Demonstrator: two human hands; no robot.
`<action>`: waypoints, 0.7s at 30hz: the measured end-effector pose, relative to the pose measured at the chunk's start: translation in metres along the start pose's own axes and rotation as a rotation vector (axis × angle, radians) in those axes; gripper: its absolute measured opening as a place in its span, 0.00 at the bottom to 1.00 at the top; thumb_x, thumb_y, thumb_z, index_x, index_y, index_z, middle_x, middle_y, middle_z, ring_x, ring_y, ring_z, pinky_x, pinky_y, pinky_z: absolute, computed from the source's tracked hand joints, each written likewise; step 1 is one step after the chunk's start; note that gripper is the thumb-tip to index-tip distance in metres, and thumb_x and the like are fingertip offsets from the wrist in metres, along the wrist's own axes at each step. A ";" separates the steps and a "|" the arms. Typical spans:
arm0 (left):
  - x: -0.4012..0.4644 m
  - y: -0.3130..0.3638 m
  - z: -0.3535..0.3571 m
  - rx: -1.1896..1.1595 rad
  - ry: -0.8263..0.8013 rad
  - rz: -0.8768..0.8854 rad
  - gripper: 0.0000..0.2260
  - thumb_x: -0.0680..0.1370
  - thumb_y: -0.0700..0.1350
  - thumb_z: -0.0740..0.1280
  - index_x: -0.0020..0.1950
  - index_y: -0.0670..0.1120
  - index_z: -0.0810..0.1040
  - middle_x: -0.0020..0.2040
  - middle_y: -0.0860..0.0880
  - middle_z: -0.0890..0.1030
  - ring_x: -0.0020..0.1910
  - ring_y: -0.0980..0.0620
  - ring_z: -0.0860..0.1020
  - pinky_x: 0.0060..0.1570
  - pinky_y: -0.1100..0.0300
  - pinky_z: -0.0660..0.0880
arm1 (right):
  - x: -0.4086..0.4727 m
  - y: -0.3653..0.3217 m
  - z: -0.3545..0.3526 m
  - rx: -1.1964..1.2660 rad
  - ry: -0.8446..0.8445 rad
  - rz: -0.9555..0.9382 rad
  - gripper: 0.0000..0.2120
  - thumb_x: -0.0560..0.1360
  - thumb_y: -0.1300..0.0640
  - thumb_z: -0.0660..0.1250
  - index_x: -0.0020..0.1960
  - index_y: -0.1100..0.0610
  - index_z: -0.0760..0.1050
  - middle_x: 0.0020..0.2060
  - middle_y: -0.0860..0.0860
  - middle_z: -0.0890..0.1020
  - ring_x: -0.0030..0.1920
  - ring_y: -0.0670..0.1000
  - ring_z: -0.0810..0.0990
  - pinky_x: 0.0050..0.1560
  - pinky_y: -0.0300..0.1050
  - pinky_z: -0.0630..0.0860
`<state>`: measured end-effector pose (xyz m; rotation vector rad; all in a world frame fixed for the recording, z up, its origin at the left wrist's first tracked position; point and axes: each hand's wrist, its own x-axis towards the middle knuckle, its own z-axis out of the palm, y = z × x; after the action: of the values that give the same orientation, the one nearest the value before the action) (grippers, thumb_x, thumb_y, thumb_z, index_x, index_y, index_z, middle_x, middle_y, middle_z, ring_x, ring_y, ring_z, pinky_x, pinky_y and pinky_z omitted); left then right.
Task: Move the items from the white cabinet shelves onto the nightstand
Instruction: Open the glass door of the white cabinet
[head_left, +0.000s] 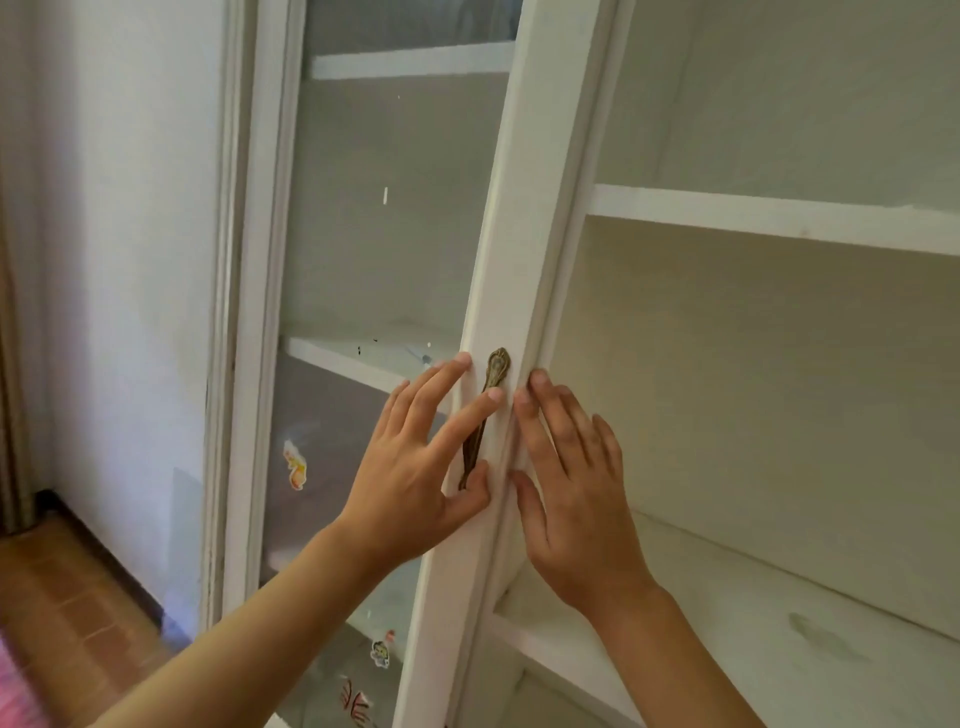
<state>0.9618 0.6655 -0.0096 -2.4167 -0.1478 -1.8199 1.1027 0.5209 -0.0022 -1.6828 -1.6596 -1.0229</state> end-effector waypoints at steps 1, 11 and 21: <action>0.001 0.002 0.000 -0.006 -0.006 -0.010 0.30 0.77 0.47 0.71 0.78 0.50 0.66 0.81 0.40 0.64 0.79 0.40 0.64 0.70 0.36 0.69 | 0.000 -0.001 0.002 0.019 0.006 0.005 0.35 0.83 0.58 0.63 0.86 0.52 0.50 0.85 0.48 0.49 0.85 0.53 0.50 0.79 0.68 0.58; -0.001 0.016 -0.018 -0.025 -0.042 -0.045 0.32 0.76 0.43 0.72 0.78 0.49 0.65 0.80 0.40 0.63 0.78 0.40 0.66 0.69 0.40 0.72 | -0.005 -0.018 -0.003 0.094 -0.026 0.035 0.33 0.85 0.56 0.58 0.86 0.51 0.48 0.85 0.46 0.47 0.85 0.52 0.45 0.81 0.67 0.52; -0.015 0.010 -0.061 -0.074 -0.060 -0.009 0.34 0.76 0.46 0.73 0.79 0.50 0.62 0.82 0.41 0.62 0.80 0.42 0.65 0.70 0.37 0.71 | -0.008 -0.061 -0.021 0.057 -0.014 0.023 0.31 0.86 0.49 0.55 0.86 0.52 0.50 0.85 0.46 0.49 0.85 0.52 0.47 0.81 0.68 0.55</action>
<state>0.9010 0.6461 -0.0073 -2.5266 -0.0986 -1.7880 1.0399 0.5040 -0.0044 -1.6714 -1.6589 -0.9466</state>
